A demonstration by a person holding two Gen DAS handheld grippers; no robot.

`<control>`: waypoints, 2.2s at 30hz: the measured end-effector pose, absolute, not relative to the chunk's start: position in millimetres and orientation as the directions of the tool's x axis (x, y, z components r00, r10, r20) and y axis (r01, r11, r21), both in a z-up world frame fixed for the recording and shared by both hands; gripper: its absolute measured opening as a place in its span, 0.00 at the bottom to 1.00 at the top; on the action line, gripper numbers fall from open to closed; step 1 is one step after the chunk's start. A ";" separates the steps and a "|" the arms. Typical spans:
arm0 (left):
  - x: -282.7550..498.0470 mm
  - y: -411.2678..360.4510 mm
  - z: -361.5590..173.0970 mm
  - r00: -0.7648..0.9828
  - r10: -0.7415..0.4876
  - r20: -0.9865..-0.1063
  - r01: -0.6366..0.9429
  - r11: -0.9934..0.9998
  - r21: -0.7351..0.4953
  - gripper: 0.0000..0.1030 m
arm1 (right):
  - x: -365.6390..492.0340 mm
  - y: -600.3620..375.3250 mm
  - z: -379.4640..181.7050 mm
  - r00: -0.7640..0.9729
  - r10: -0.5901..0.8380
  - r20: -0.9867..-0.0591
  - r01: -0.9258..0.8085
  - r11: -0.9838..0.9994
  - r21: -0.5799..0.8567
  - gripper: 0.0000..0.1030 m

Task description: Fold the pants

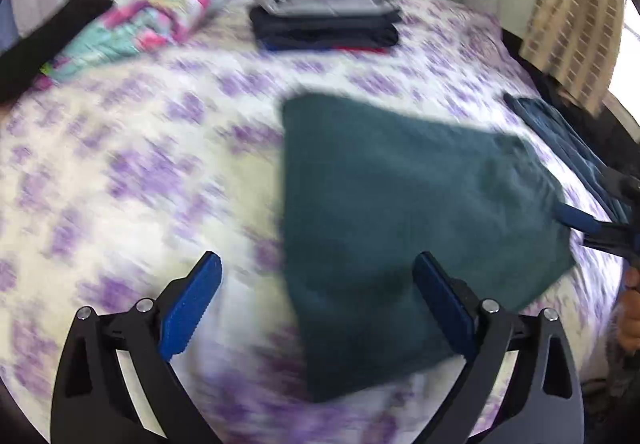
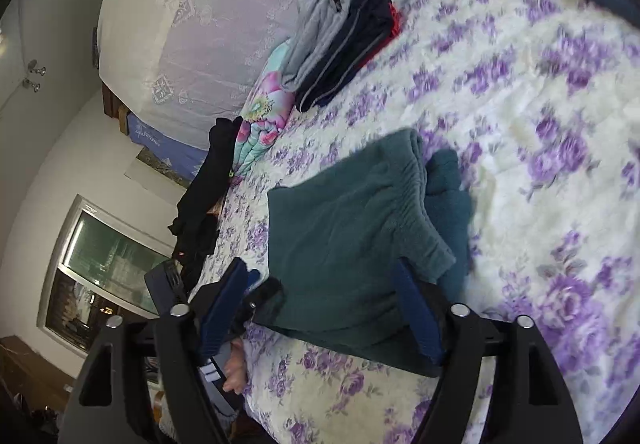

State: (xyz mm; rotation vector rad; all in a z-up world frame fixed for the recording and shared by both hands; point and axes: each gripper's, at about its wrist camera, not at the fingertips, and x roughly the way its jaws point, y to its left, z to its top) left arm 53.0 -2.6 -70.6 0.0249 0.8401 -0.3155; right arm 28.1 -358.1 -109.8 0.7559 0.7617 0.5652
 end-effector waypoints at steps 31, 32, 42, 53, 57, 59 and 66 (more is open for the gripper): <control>145.4 15.4 -53.0 0.604 -0.350 -0.716 0.340 0.926 -0.166 0.81 | 77.8 -248.7 -81.0 0.506 0.703 -0.499 -0.344 0.695 0.631 0.93; 148.5 11.8 -60.3 0.600 -0.328 -0.730 0.335 0.931 -0.143 0.81 | 84.4 -241.6 -81.6 0.492 0.713 -0.499 -0.351 0.687 0.636 0.93; 154.9 26.8 -69.0 0.620 -0.246 -0.745 0.235 0.964 -0.123 0.83 | 95.4 -234.0 -98.2 0.497 0.654 -0.570 -0.316 0.748 0.583 0.92; 99.2 -11.9 -92.4 0.573 -0.206 -0.793 0.308 0.951 -0.025 0.95 | 111.9 -264.7 -102.7 0.560 0.459 -0.689 -0.189 0.881 0.433 0.92; 99.6 -1.4 -85.4 0.578 -0.206 -0.790 0.263 0.963 -0.059 0.95 | 91.7 -275.9 -82.6 0.632 0.470 -0.616 -0.213 0.870 0.445 0.92; 94.9 1.1 -80.0 0.583 -0.203 -0.787 0.246 0.967 -0.067 0.94 | 78.1 -290.6 -69.6 0.680 0.456 -0.574 -0.212 0.872 0.442 0.93; 80.5 -7.8 -83.4 0.585 -0.169 -0.793 0.203 0.977 -0.058 0.94 | 63.1 -334.3 -91.7 0.699 0.322 -0.639 -0.067 0.918 0.391 0.95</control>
